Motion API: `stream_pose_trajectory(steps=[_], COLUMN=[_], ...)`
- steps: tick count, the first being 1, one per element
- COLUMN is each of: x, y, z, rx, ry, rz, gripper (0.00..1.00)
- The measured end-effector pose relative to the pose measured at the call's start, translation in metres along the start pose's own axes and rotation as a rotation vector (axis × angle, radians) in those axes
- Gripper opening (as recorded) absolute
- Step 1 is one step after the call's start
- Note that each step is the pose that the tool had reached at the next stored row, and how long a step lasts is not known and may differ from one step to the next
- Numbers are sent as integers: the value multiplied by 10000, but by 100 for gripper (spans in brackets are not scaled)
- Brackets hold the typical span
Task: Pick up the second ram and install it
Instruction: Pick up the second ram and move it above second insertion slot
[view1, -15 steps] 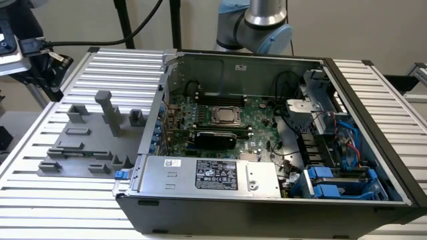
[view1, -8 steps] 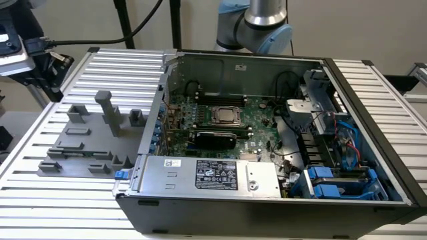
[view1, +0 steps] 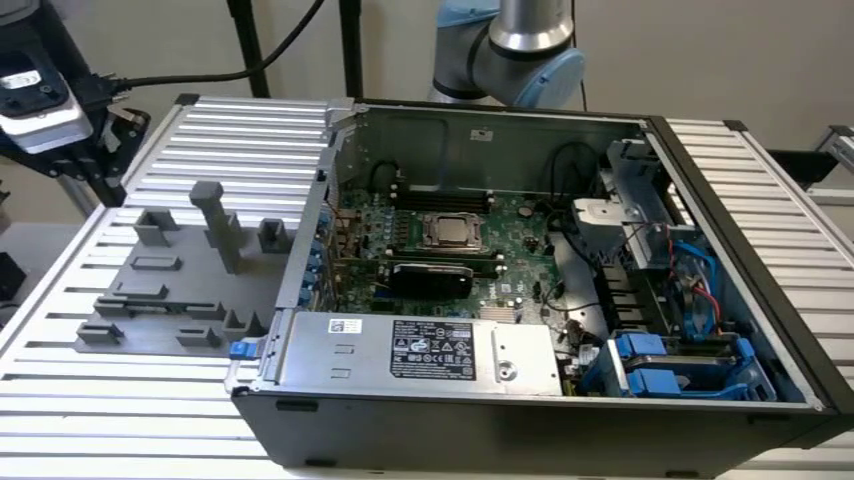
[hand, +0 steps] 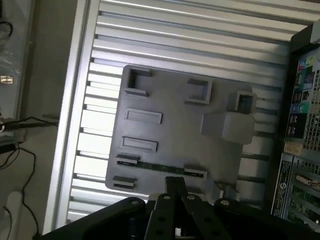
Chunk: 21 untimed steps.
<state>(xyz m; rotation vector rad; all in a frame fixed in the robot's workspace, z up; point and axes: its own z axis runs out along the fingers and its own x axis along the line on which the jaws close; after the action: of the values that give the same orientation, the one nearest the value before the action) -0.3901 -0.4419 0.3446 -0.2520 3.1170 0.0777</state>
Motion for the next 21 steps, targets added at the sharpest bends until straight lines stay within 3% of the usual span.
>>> stream_pose_trajectory(steps=[21], x=[3], y=[-8], z=[153], rx=[-66], ry=[186], rz=[-3810], gripper=[0])
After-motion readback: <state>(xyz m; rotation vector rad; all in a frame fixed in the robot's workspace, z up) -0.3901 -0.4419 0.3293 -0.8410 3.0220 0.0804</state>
